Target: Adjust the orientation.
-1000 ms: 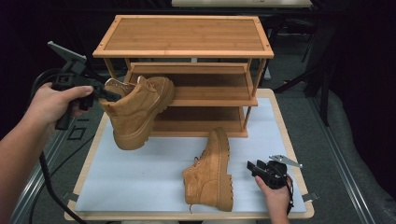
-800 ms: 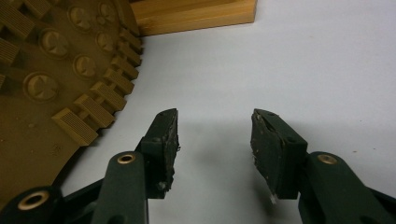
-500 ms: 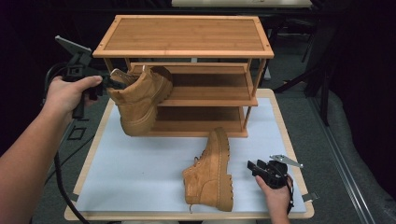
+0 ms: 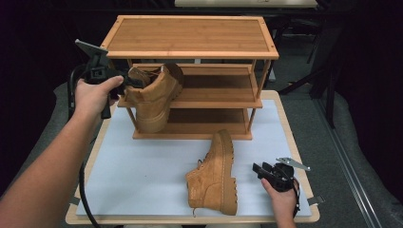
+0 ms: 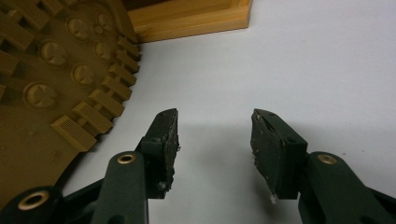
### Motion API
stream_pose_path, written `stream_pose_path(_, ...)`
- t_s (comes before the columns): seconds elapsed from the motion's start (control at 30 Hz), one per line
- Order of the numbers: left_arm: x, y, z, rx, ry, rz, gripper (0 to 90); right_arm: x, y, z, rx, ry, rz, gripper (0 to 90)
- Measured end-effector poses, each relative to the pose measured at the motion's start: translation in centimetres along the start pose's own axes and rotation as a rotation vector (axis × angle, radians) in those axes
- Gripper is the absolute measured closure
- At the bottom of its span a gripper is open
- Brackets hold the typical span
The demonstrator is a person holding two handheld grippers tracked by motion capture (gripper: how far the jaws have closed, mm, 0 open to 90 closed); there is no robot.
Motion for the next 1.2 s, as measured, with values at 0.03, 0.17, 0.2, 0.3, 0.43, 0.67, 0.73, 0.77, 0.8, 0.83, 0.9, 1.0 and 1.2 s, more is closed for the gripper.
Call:
stream_pose_path(0.03,0.2,0.1,0.2,-0.005,0.01,0.008,78.1,0.0,0.0,0.0,0.0,-0.003,0.001,50.8)
stream_pose_path(0.17,0.5,0.5,0.5,0.02,-0.019,0.033,78.1,0.1,0.1,-0.1,-0.002,0.0,-0.002,50.8)
stream_pose_path(0.2,0.6,0.6,0.7,0.02,-0.021,0.034,78.1,0.2,0.0,-0.1,0.007,-0.003,-0.012,50.8)
stream_pose_path(0.3,0.6,1.0,1.1,0.023,-0.025,0.055,78.2,0.2,0.1,-0.1,0.007,-0.006,-0.018,50.9)
stream_pose_path(0.43,0.8,2.3,1.8,0.063,-0.029,0.082,78.1,0.2,0.2,-0.3,-0.001,-0.004,-0.008,50.9)
stream_pose_path(0.67,-0.2,2.4,1.4,0.021,-0.012,0.14,78.4,0.1,0.1,-0.3,-0.005,-0.007,-0.004,50.9)
stream_pose_path(0.73,-0.1,2.4,1.5,0.018,0.003,0.133,78.2,0.2,0.1,-0.1,0.006,-0.006,-0.019,50.9)
stream_pose_path(0.77,-0.1,2.5,1.5,0.007,0.02,0.127,78.2,0.2,0.1,-0.2,0.005,-0.002,-0.018,50.9)
stream_pose_path(0.8,-0.1,2.3,1.3,-0.006,0.034,0.123,78.2,0.1,0.2,-0.2,-0.005,0.002,-0.004,50.9)
stream_pose_path(0.83,-0.3,2.1,1.1,-0.008,0.022,0.131,78.1,0.1,0.2,-0.2,-0.005,0.003,-0.008,50.9)
stream_pose_path(0.9,-0.4,1.7,0.6,-0.002,0.004,0.135,77.9,0.1,0.3,-0.2,-0.005,0.004,-0.005,50.8)
stream_pose_path(1.0,0.3,2.1,0.8,0.004,0.021,0.112,77.2,0.1,0.3,-0.2,-0.003,0.007,-0.008,50.9)
stream_pose_path(1.2,0.6,2.0,0.8,0.013,0.028,0.119,74.5,0.0,0.4,-0.2,-0.004,0.017,-0.002,50.7)
Point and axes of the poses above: each handheld gripper's, and its own axes: y roughly forward along the jaws, x roughly out of its underside, z roughly to its right, the point moved 10 cm from there along y, roughly forward along the jaws, and after that the axes turned 13 degrees about y, right-handed, at the moved point
